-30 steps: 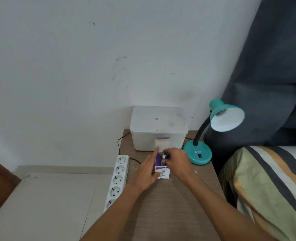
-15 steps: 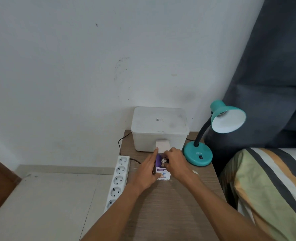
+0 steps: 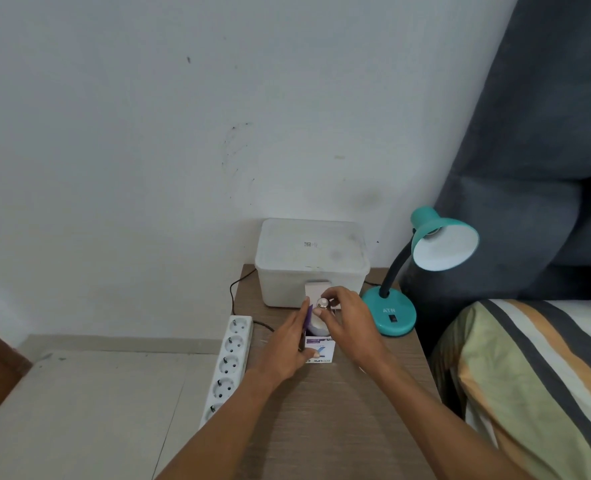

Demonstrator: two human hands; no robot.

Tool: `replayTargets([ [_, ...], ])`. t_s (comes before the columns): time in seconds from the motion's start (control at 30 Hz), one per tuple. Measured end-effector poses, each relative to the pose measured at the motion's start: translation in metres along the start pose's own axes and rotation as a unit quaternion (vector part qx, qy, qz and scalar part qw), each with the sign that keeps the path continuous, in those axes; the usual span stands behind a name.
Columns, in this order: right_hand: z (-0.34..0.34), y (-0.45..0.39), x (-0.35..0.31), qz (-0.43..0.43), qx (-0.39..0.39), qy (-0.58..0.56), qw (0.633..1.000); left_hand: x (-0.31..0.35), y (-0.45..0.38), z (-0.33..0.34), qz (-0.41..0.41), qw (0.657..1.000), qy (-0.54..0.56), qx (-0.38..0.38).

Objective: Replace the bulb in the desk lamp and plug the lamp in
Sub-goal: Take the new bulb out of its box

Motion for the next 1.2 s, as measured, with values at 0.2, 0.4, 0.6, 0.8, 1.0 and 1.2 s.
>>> replayTargets([
  [0.2,-0.021,-0.006,-0.017,0.008,0.098,-0.048,0.994,-0.002,0.0,0.001,0.005,1.0,-0.013,-0.005],
  [0.4,-0.007,-0.01,0.002,0.046,0.085,0.007,0.995,-0.003,0.002,0.002,0.005,1.0,-0.007,-0.007],
  [0.6,0.019,-0.008,0.03,0.182,0.06,0.032,0.981,-0.002,0.002,0.002,0.002,1.0,0.014,-0.003],
  [0.8,0.03,-0.018,0.047,0.212,0.028,-0.082,0.973,-0.008,0.001,0.003,0.003,1.0,0.028,0.01],
  [1.0,0.019,-0.003,0.042,0.217,0.041,-0.21,0.953,-0.009,0.0,0.006,-0.007,1.0,0.024,0.011],
  [1.2,0.007,0.017,0.035,0.186,-0.003,-0.263,0.947,-0.007,0.0,0.006,-0.019,1.0,0.025,0.003],
])
Point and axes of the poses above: each hand's wrist, its own y-axis away from the middle knuckle, its own z-axis out of the palm, x = y × z, the point moved 1 cm from there along -y, towards the middle knuckle, and after that the axes turned 8 degrees about y, right-handed, at the moved point
